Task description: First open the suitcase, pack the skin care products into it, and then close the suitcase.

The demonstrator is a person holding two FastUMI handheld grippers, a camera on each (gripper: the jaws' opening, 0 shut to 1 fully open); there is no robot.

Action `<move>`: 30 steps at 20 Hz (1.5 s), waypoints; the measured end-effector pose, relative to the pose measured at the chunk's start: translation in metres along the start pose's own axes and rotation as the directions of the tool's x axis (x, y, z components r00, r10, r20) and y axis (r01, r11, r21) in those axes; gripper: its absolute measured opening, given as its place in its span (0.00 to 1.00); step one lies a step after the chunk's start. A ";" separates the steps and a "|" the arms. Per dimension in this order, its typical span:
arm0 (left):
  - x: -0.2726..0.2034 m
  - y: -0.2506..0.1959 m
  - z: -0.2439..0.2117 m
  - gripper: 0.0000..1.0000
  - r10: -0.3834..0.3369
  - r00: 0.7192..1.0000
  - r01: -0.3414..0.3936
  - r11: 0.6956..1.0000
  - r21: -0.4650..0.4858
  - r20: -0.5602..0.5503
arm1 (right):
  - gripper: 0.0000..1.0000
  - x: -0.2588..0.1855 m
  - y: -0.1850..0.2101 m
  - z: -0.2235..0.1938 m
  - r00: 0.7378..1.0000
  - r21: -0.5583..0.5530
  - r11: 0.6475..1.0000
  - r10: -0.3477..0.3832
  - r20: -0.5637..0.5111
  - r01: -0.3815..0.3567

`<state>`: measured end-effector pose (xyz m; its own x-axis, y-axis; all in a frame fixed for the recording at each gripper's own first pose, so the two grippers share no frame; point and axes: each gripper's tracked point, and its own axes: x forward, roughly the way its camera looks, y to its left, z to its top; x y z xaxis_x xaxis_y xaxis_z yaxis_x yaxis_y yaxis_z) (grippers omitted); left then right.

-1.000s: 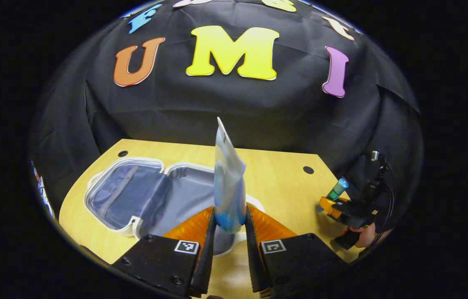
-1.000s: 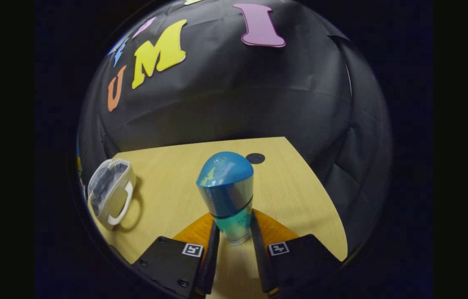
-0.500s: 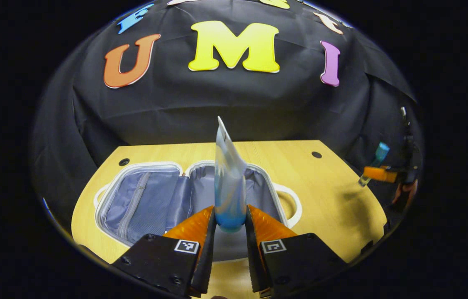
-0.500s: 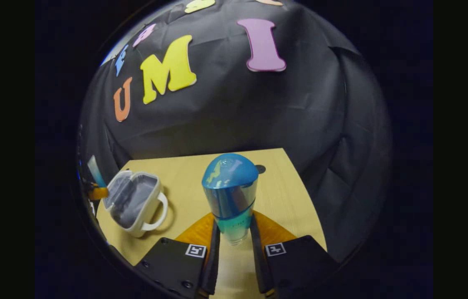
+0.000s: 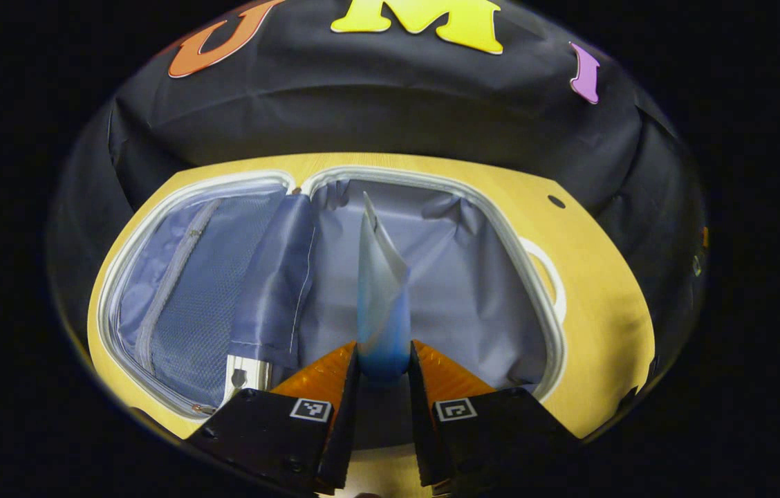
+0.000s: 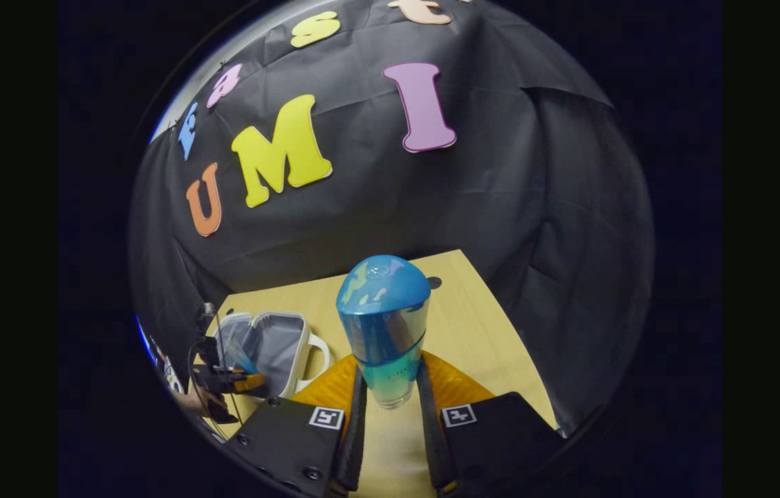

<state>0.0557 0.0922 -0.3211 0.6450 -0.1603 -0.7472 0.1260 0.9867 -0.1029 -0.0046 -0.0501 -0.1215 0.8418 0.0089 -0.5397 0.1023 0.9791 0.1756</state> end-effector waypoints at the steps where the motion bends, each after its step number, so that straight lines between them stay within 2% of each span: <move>1: 0.005 0.001 -0.002 0.41 0.007 1.000 -0.007 1.000 0.011 -0.018 | 0.34 -0.003 0.000 -0.003 1.000 -0.015 1.000 -0.003 -0.006 0.003; 4: 0.016 0.001 0.001 0.41 0.022 0.999 -0.020 0.999 0.036 -0.039 | 0.35 -0.011 0.000 -0.007 1.000 -0.023 1.000 -0.010 -0.013 0.009; 9: 0.023 0.006 0.003 0.40 0.056 0.996 -0.057 0.998 -0.013 -0.073 | 0.35 -0.016 0.000 -0.018 0.999 -0.037 0.999 -0.011 -0.034 0.009; 14: 0.024 0.005 0.003 0.41 0.079 0.994 -0.081 0.997 -0.018 -0.077 | 0.32 -0.018 0.013 -0.027 0.998 -0.070 0.997 0.018 -0.061 -0.023; 15: 0.022 0.003 0.002 0.52 0.079 0.994 -0.081 0.996 -0.021 -0.081 | 0.32 -0.017 0.021 -0.029 0.997 -0.080 0.996 0.035 -0.072 -0.040; 16: 0.021 0.000 0.002 0.45 0.074 0.994 -0.076 0.997 -0.030 -0.081 | 0.35 -0.015 0.029 -0.032 0.995 -0.091 0.994 0.052 -0.082 -0.059; 17: 0.020 -0.002 0.000 0.50 0.066 0.994 -0.070 0.997 -0.043 -0.082 | 0.35 -0.013 0.039 -0.033 0.994 -0.102 0.992 0.070 -0.088 -0.079; 19: 0.012 -0.002 0.001 0.74 0.065 0.996 -0.070 0.995 -0.065 -0.067 | 0.32 -0.005 0.062 -0.036 0.989 -0.132 0.984 0.109 -0.099 -0.122; 20: 0.003 -0.004 0.007 0.71 0.056 0.998 -0.059 0.996 -0.069 -0.038 | 0.35 0.001 0.078 -0.037 0.985 -0.146 0.978 0.134 -0.107 -0.149; 21: -0.010 0.000 0.017 0.77 0.073 0.997 -0.073 0.996 -0.056 0.008 | 0.35 0.007 0.093 -0.038 0.980 -0.157 0.971 0.160 -0.116 -0.177; 22: -0.027 0.004 0.029 0.79 0.083 0.994 -0.081 0.996 -0.040 0.070 | 0.35 0.013 0.110 -0.039 0.975 -0.167 0.965 0.185 -0.121 -0.204; 23: -0.046 0.011 0.044 0.99 0.099 0.985 -0.095 0.995 -0.034 0.143 | 0.35 0.020 0.129 -0.040 0.970 -0.177 0.957 0.210 -0.124 -0.230; 24: -0.067 0.020 0.057 0.94 0.117 0.971 -0.112 0.993 -0.034 0.211 | 0.35 0.030 0.150 -0.043 0.963 -0.182 0.949 0.237 -0.128 -0.257; 27: -0.122 0.051 0.071 0.95 0.163 0.932 -0.142 0.986 -0.086 0.325 | 0.35 0.067 0.214 -0.068 0.934 -0.180 0.925 0.304 -0.186 -0.336; 30: -0.156 0.079 0.065 0.96 0.209 0.904 -0.184 0.978 -0.103 0.372 | 0.35 0.107 0.261 -0.098 0.920 -0.178 0.917 0.311 -0.237 -0.356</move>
<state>0.0139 0.1938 -0.1701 0.8900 0.0512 -0.4531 -0.0730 0.9969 -0.0307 0.0601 0.2262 -0.2146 0.6811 0.3610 -0.6370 -0.3004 0.9312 0.2065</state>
